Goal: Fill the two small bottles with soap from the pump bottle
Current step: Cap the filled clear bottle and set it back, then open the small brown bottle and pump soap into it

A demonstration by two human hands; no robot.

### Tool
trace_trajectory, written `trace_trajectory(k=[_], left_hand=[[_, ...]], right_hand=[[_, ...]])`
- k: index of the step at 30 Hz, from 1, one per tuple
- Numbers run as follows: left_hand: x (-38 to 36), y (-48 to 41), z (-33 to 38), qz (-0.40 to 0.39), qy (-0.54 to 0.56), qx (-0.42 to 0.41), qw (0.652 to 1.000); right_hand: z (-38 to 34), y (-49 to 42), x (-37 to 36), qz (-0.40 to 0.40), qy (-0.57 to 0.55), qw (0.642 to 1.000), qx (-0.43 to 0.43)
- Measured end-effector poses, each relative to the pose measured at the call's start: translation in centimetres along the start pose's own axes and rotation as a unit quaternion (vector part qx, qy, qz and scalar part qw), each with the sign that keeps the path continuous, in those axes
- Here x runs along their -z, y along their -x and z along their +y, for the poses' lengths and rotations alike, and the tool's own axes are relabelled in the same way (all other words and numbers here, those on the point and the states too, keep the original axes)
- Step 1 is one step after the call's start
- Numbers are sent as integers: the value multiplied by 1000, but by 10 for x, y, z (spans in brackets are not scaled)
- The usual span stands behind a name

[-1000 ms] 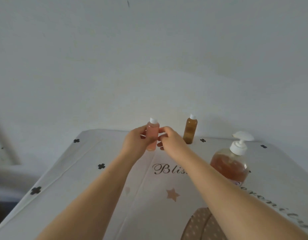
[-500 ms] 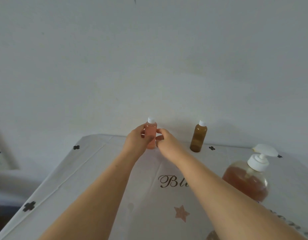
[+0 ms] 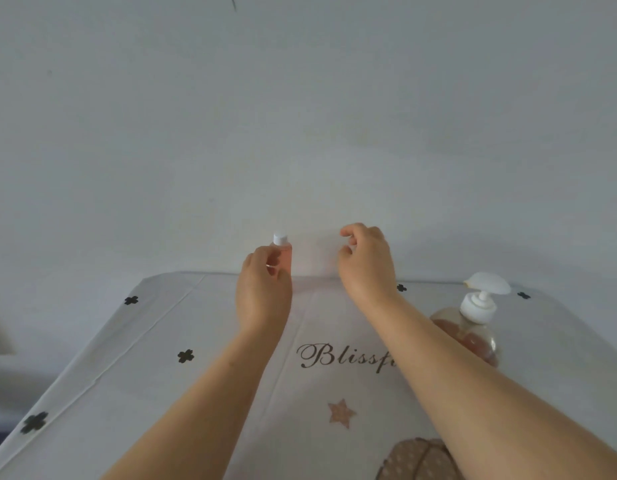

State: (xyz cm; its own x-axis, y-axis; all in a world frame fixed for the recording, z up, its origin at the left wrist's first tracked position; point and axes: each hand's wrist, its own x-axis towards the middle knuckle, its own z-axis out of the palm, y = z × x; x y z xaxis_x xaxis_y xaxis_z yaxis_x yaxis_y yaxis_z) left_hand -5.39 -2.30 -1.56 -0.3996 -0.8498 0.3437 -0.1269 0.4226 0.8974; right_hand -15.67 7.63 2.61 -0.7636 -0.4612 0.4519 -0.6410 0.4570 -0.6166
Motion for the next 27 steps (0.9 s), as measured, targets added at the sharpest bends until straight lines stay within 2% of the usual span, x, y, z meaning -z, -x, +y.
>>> trace_trajectory(k=[3,5,12,22,27], left_hand=[[-7,8,3,-52,7,-9,999],[-11,12,6,-77,13,-7,997],[-16,20,13,-128,-10,-7,992],[-9,31,30,-163,-31,-26,986],[4,40,49,-178,-30,-43,983]], right_hand=[[9,-3,9,50,26,998,-27],[13,-6,12,56,46,996,-46],[21,-19,14,-48,92,989,-104],[18,5,37,-56,120,990,-52],[-1,20,60,-45,52,998,-9]])
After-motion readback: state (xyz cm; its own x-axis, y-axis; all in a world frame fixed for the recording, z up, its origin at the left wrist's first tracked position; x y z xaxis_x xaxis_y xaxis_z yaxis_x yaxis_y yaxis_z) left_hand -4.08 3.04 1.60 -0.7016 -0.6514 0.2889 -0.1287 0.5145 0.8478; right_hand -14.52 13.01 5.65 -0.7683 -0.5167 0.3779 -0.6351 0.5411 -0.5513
